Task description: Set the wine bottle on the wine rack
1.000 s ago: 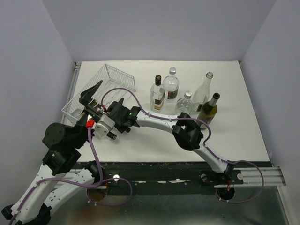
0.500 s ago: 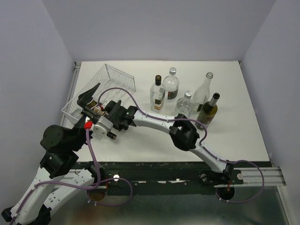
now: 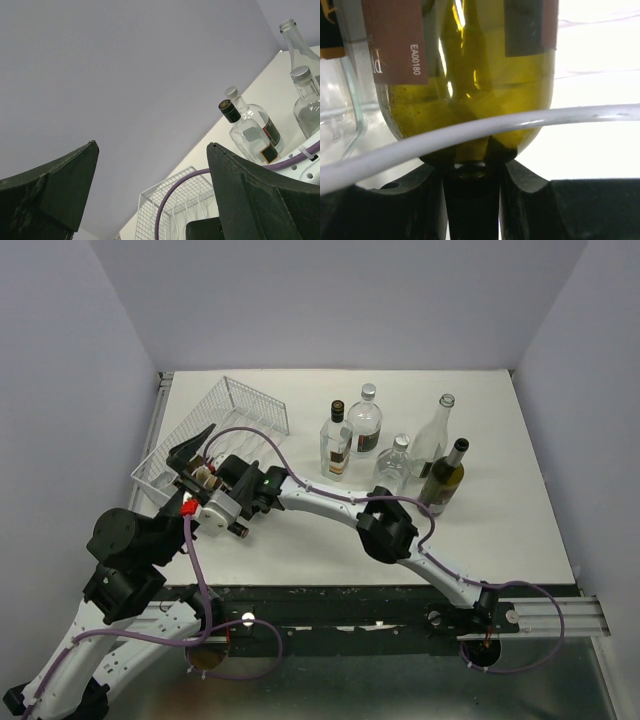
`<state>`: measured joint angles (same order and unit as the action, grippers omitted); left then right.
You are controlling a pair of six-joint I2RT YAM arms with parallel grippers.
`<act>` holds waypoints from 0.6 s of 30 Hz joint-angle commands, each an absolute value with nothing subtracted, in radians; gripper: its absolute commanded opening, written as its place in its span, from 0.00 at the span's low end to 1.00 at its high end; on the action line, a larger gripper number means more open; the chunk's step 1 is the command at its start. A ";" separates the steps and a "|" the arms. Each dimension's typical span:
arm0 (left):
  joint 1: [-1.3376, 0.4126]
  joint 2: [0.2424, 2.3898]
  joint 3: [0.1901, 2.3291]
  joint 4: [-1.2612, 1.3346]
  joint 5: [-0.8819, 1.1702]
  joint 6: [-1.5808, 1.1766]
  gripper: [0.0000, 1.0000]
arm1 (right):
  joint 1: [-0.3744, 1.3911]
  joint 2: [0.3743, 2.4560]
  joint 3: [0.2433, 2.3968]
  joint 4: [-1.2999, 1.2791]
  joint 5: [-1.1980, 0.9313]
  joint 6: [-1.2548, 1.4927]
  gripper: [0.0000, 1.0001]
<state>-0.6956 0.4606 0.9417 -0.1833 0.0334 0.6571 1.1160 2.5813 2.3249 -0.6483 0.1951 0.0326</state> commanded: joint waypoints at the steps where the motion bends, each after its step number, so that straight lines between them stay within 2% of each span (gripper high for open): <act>1: -0.692 0.446 0.925 -0.221 0.008 0.634 0.99 | 1.127 2.629 2.394 -0.514 0.293 0.018 0.47; 10: -0.692 0.420 0.933 -0.248 0.009 0.604 0.99 | 1.135 2.620 2.373 -0.561 0.302 0.025 0.62; 13: -0.693 0.414 0.934 -0.249 0.009 0.603 0.99 | 1.135 2.562 2.321 -0.557 0.305 0.052 0.68; 18: -0.692 0.416 0.942 -0.238 0.008 0.618 0.99 | 1.135 2.439 2.192 -0.532 0.288 0.100 0.73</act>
<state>-0.6956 0.4221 0.9348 -0.2317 0.0334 0.6231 1.1259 2.5580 2.2688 -0.5705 0.2810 0.0525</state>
